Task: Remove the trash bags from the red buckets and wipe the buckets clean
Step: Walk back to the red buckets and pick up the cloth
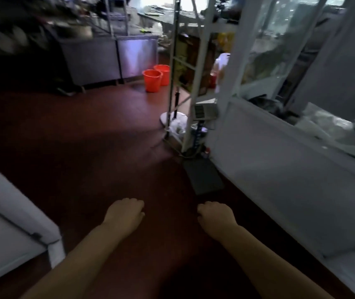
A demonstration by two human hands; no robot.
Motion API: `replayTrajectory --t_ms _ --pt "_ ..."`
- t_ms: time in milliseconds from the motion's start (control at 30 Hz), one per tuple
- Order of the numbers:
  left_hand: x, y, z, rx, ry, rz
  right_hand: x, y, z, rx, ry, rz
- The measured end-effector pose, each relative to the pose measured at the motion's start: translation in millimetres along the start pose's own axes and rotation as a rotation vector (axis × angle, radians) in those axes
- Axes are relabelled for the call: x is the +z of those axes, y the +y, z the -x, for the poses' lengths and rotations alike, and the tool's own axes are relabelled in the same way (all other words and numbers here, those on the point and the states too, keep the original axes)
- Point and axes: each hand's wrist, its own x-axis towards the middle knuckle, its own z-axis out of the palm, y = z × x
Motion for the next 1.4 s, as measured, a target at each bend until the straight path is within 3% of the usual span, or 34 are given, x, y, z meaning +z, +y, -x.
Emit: replayTrajectory --t_ms 333,633,867,1067,1233,1400 --pt "-18 -134 -117 -0.191 0.044 0.041 -35 -48 -230 -0.200 -0.074 0.013" --pt "-84 -238 -277 -0.389 0.067 0.071 -114 -56 -467 -0.422 0.119 0.085" --pt "-96 -319 -386 -0.477 0.057 0.174 -155 -86 -616 -0.490 0.096 0.129" --pt "-123 -417 -520 -0.446 0.078 0.216 -202 -115 -769 -0.426 0.036 0.045" --pt "-173 -512 -642 -0.408 0.096 0.217 -256 -136 -901 -0.419 0.169 0.034" --pt "-217 -570 -765 -0.312 0.094 0.170 -290 -128 -1007 -0.311 0.129 0.050"
